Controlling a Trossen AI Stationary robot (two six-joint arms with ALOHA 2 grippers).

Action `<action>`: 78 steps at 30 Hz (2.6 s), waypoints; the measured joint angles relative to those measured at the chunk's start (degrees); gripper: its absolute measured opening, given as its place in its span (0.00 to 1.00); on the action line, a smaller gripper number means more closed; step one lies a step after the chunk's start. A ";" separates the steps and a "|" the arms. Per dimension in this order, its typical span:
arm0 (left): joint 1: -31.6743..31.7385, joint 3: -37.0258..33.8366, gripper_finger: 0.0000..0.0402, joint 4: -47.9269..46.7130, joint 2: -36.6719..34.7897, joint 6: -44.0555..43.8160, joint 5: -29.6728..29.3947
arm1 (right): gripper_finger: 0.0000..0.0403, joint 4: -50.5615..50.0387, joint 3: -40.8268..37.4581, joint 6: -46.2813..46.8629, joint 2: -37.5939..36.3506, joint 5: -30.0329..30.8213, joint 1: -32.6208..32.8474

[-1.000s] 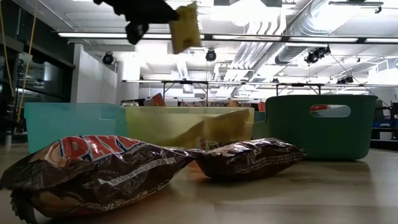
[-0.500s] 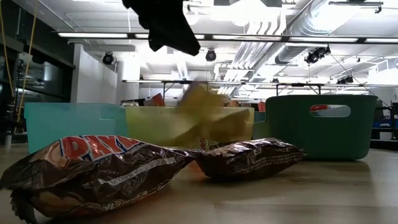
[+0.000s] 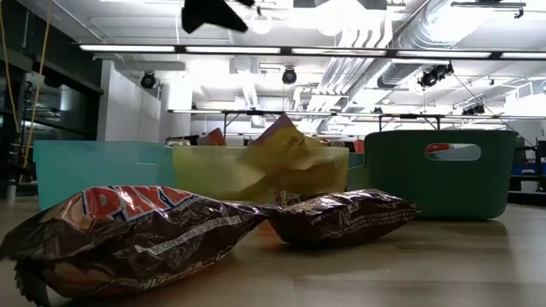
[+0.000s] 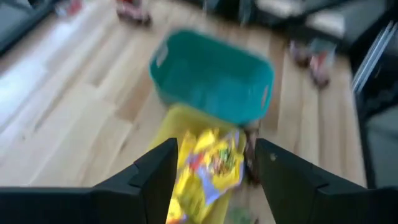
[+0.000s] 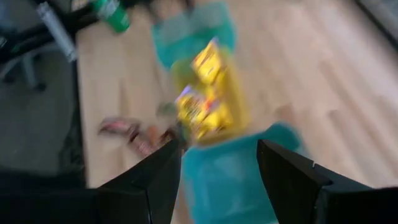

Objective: Sort candy
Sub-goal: Put the brown chocolate bar into the blue bin

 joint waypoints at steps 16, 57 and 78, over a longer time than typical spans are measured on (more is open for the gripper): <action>-4.35 -12.85 0.51 18.63 -8.94 -14.33 -1.76 | 0.51 4.60 0.00 2.99 13.16 -12.11 17.45; -14.78 -12.81 0.51 20.27 -11.98 -4.30 -12.65 | 0.51 15.58 -22.95 23.64 29.09 -27.47 40.61; -14.58 -12.81 0.51 20.25 -11.96 -6.86 -19.75 | 0.51 15.83 -29.70 21.67 29.16 -19.25 42.60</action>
